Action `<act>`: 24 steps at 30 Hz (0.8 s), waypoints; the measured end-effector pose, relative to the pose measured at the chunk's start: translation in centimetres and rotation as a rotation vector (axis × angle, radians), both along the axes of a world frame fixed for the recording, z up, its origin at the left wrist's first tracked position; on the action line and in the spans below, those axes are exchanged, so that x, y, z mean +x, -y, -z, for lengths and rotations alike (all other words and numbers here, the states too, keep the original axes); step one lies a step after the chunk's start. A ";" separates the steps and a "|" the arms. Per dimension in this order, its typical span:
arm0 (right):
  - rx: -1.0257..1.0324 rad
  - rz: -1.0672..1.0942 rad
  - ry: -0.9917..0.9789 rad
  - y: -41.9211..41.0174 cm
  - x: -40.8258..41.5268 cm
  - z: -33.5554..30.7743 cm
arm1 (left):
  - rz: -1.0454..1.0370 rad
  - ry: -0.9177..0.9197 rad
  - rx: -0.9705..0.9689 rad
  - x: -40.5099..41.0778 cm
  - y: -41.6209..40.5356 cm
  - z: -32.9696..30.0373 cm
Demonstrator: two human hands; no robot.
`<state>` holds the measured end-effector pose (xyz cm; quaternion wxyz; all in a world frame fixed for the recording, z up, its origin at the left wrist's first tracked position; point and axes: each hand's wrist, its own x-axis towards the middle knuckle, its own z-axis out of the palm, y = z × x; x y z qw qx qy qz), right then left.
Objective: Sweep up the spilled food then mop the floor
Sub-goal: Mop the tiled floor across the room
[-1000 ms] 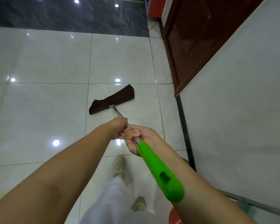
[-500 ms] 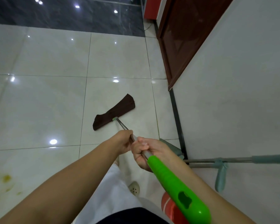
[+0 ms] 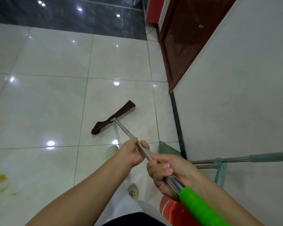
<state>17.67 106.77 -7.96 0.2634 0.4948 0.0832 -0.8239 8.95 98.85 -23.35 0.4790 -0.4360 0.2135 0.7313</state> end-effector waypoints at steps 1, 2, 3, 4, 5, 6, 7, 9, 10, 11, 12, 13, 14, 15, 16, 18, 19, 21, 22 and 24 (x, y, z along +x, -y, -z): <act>0.002 -0.008 -0.001 -0.1 -0.1 -0.5 | -0.006 0.001 0.009 -0.1 0.0 -0.1; 0.006 -0.013 0.005 -0.2 -0.3 -0.6 | -0.012 -0.002 0.011 -0.4 -0.1 -0.1; 0.009 -0.021 0.018 -0.3 -0.7 -0.5 | -0.014 -0.010 0.002 -0.8 -0.1 0.2; 0.012 -0.033 0.033 -0.4 -1.3 -0.1 | -0.013 -0.019 -0.015 -1.3 -0.2 0.6; 0.012 -0.052 0.049 -0.5 -1.8 0.6 | -0.006 -0.028 -0.036 -1.9 -0.2 1.1; 0.015 -0.071 0.065 -0.5 -2.4 1.6 | 0.006 -0.029 -0.052 -2.4 -0.1 1.7; 0.011 -0.086 0.076 -0.5 -3.1 2.6 | 0.027 -0.028 -0.070 -3.0 -0.1 2.2; -0.007 -0.090 0.103 -0.4 -4.5 4.5 | 0.070 -0.028 -0.130 -4.3 0.1 3.4; -0.008 -0.086 0.114 -0.4 -5.2 5.0 | 0.087 -0.031 -0.151 -5.0 0.2 3.7; -0.006 -0.081 0.116 -0.4 -5.9 5.3 | 0.106 -0.036 -0.165 -5.7 0.2 4.0; -0.004 -0.073 0.112 -0.4 -6.7 5.5 | 0.123 -0.040 -0.175 -6.4 0.1 4.1; -0.005 -0.063 0.105 -0.5 -7.6 5.5 | 0.134 -0.048 -0.182 -7.3 0.0 4.2; -0.009 -0.054 0.099 -0.6 -8.4 5.5 | 0.138 -0.053 -0.187 -8.2 -0.2 4.1; -0.011 -0.047 0.100 -0.8 -9.3 5.6 | 0.140 -0.057 -0.194 -9.2 -0.3 4.1; -0.011 -0.047 0.103 -0.9 -10.3 5.8 | 0.141 -0.060 -0.200 -10.2 -0.5 4.1; -0.002 -0.051 0.114 -1.0 -12.7 6.2 | 0.142 -0.066 -0.212 -12.7 -0.6 4.3; 0.003 -0.047 0.116 -1.0 -14.0 6.3 | 0.142 -0.066 -0.218 -14.1 -0.7 4.5; 0.009 -0.036 0.115 -0.9 -16.8 6.6 | 0.154 -0.071 -0.231 -17.0 -0.8 4.7; 0.016 -0.029 0.111 -0.8 -18.2 6.6 | 0.159 -0.074 -0.241 -18.5 -0.8 4.8; 0.026 -0.021 0.098 -0.8 -21.3 6.8 | 0.156 -0.081 -0.248 -21.7 -0.9 4.9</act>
